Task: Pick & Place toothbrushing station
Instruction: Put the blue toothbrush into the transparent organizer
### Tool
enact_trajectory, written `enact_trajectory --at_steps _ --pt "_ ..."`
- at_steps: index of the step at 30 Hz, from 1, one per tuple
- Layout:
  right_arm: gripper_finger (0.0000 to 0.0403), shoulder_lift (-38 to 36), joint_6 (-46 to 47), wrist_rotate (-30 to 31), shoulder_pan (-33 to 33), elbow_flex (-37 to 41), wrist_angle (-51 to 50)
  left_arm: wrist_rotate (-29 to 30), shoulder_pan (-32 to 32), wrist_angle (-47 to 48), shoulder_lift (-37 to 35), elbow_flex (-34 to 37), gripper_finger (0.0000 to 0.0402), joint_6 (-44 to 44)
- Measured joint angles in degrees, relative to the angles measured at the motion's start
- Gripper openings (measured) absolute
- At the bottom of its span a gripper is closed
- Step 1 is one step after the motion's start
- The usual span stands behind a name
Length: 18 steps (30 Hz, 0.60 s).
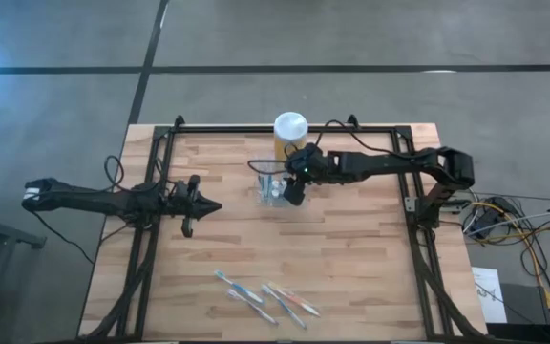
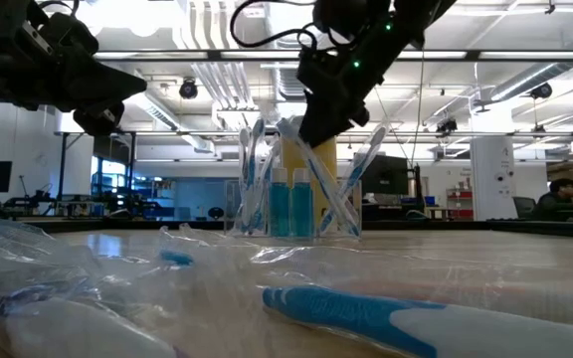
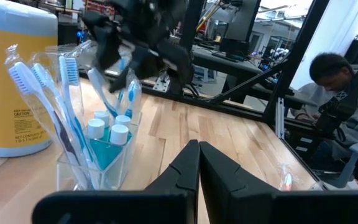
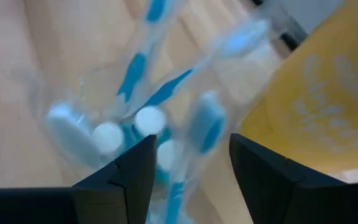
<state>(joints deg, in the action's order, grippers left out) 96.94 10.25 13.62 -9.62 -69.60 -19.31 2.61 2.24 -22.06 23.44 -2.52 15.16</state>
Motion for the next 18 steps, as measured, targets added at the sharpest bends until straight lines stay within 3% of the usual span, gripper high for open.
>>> enact_trajectory --at_steps 10,18 --pt "0.0139 0.68 1.41 -2.04 0.01 5.60 0.28 0.01 0.00 -0.07 0.00 0.00 0.0014 0.02" --pt "0.0061 0.55 1.80 -2.96 -0.03 8.74 2.48 0.04 -0.02 -0.32 0.00 0.00 0.0014 0.02"
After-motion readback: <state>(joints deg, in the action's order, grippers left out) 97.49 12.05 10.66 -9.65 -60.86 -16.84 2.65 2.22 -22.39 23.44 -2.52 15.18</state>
